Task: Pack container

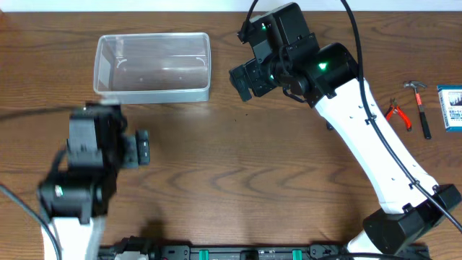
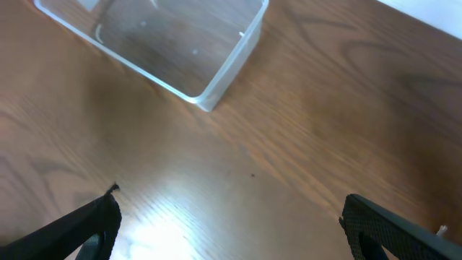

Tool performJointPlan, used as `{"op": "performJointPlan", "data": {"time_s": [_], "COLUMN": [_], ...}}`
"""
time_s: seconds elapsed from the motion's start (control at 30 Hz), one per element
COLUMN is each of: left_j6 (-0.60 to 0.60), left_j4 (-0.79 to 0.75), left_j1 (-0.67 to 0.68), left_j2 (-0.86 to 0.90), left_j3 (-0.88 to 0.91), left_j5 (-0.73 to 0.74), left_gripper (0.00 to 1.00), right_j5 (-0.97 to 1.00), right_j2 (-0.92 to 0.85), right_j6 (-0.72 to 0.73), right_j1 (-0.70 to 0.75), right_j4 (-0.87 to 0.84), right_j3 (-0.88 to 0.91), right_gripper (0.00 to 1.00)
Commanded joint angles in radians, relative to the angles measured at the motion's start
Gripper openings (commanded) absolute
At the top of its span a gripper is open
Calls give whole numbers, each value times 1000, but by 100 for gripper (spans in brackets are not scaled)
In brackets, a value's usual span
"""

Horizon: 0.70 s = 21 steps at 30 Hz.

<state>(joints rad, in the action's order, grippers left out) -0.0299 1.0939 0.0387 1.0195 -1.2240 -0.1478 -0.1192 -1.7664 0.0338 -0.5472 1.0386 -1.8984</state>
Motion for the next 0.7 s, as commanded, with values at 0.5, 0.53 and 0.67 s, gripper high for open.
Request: {"op": "performJointPlan", "data": {"time_s": [0.5, 0.53, 0.67], "left_j6": [-3, 0, 164], "left_j4": [204, 206, 246], "left_j1": [-34, -34, -84], "left_j2": [248, 249, 262], "left_j3": [-414, -414, -414], "left_j5": [50, 19, -206], "left_gripper": [98, 98, 98], "right_j5": [-90, -85, -72], "right_j2": [-240, -243, -242], "right_j6": [-66, -66, -53], "right_j1": [-85, -86, -80], "right_j4": [150, 144, 92], "right_j3": [-257, -263, -299], "right_gripper": [99, 99, 99]}}
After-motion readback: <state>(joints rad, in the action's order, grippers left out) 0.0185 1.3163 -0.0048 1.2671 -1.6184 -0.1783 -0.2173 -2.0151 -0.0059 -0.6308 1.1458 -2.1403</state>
